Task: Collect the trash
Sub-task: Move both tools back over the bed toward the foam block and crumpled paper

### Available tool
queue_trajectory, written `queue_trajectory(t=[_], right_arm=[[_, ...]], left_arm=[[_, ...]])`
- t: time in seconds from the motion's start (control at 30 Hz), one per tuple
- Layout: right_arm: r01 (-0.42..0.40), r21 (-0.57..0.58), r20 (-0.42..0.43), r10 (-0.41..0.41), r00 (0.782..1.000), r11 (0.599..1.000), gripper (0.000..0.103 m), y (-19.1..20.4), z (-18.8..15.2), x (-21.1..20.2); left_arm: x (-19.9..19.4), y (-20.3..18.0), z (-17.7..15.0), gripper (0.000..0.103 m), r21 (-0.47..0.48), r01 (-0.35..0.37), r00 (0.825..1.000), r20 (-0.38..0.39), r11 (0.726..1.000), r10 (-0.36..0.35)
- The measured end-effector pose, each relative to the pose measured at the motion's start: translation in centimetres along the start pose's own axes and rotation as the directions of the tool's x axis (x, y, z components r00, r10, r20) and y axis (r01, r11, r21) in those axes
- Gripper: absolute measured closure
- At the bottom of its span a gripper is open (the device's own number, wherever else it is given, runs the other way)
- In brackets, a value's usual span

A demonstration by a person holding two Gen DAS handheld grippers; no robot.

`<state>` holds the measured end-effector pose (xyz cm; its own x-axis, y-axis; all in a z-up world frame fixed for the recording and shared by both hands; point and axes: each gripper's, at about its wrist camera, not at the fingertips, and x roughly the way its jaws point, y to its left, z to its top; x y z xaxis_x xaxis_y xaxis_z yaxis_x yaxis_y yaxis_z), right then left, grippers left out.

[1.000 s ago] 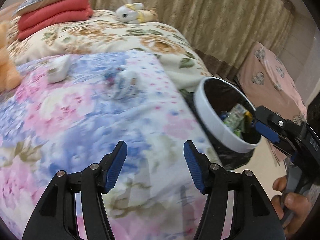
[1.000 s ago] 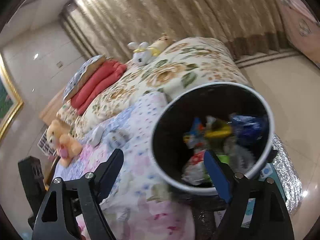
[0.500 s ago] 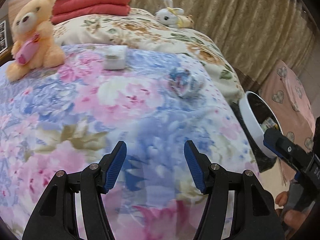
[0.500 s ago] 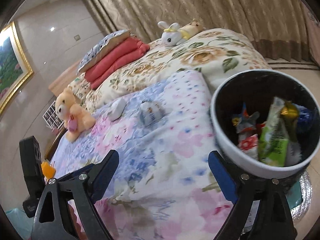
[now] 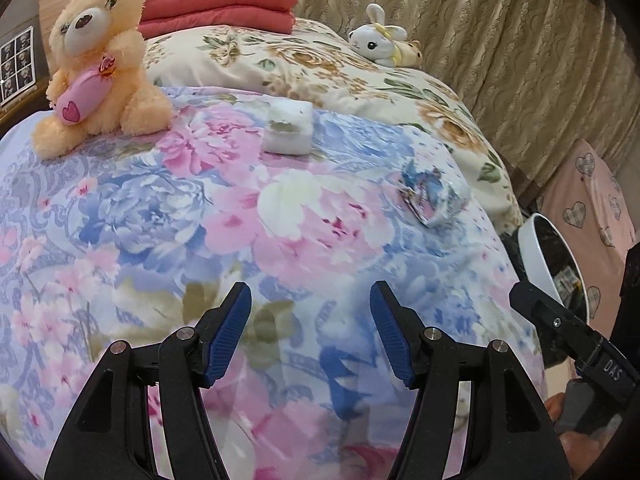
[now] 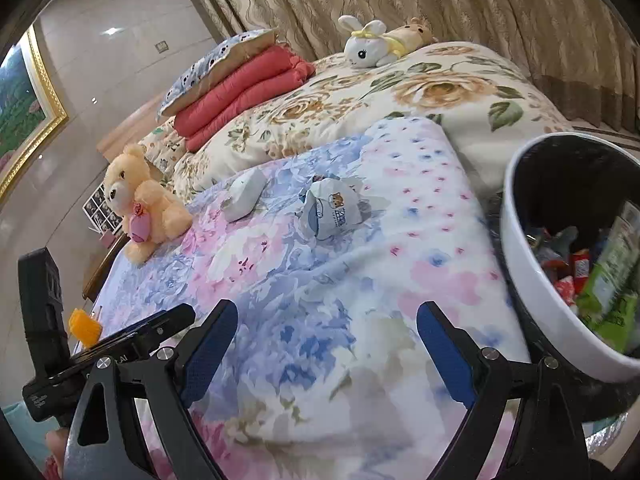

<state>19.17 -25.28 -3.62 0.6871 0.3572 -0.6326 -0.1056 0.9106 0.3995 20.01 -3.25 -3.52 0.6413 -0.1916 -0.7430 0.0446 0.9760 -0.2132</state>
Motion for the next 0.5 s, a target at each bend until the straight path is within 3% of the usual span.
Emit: queue_trajectory(t=[0.5], right_arm=[[0.024,-0.035,-0.036,-0.025,0.999,0.999,0.011,0.9,2.9,4.4]], left_arm=[[3.2,1.3,3.7,0.039,0.003,-0.035,0.999,0.002,0.999,0.035]])
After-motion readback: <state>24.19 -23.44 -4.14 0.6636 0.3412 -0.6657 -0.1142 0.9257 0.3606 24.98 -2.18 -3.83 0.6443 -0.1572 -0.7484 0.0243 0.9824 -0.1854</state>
